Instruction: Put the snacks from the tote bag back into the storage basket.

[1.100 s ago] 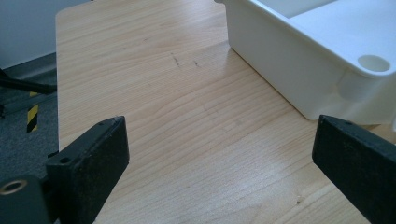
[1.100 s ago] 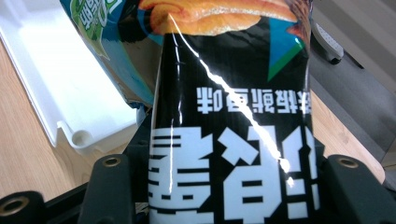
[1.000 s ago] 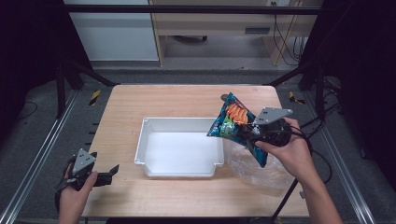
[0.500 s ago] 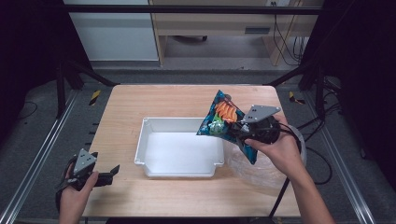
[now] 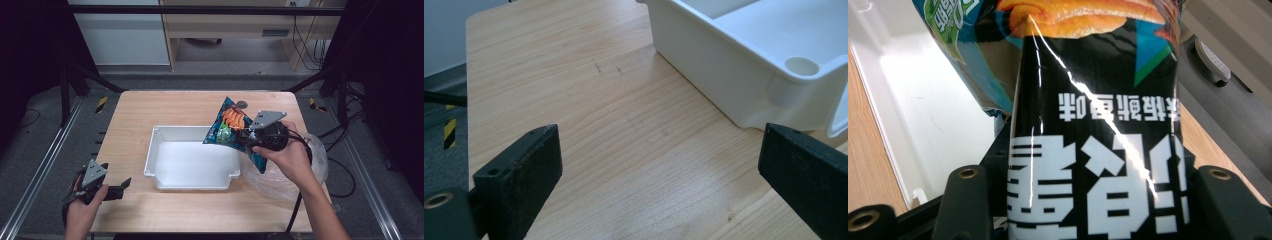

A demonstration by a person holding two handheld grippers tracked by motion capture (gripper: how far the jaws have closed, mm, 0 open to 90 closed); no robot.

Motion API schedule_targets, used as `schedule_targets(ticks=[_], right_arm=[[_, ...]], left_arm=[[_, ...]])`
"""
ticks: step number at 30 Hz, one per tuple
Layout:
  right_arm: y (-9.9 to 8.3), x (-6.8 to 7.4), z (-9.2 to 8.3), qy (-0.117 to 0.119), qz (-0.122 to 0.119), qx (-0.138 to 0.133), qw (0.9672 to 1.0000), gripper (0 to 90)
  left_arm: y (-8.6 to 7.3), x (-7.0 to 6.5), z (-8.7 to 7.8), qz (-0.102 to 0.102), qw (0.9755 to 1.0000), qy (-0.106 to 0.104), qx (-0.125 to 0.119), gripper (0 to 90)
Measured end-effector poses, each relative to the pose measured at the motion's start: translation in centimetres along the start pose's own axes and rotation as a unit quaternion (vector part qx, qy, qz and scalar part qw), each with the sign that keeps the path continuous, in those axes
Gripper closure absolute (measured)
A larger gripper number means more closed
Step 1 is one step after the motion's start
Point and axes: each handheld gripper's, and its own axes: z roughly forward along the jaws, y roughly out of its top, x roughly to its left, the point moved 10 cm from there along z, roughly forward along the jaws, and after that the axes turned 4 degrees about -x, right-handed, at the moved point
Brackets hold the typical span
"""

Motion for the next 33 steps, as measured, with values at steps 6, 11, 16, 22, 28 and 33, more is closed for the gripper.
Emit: schedule_targets(ticks=[6, 11, 16, 22, 28, 33], right_arm=[[-0.1, 0.1, 0.8, 0.001, 0.002, 0.003, 1.0000, 43.1], [0.2, 0.4, 1.5, 0.005, -0.001, 0.001, 1.0000, 43.1], [0.7, 1.1, 2.3, 0.016, -0.008, -0.003, 0.9998, 43.1], [1.3, 1.6, 3.5, 0.025, -0.014, -0.001, 0.9996, 43.2], [1.8, 2.3, 4.5, 0.033, -0.024, 0.003, 0.9991, 43.2], [2.3, 2.8, 4.9, 0.038, -0.034, 0.006, 0.9987, 43.2]], left_arm=[[0.0, 0.7, -0.4, -0.015, 0.9999, 0.005, -0.006, 3.5], [-0.1, 0.9, -0.5, -0.023, 0.9997, 0.010, -0.009, 3.5], [-0.2, 0.9, -0.5, -0.022, 0.9997, 0.012, -0.007, 3.5], [-0.2, 0.8, -0.4, -0.021, 0.9997, 0.010, -0.006, 3.5], [-0.1, 0.6, -0.4, -0.015, 0.9998, 0.007, -0.006, 3.5], [-0.1, 0.7, -0.4, -0.017, 0.9998, 0.009, -0.006, 3.5]])
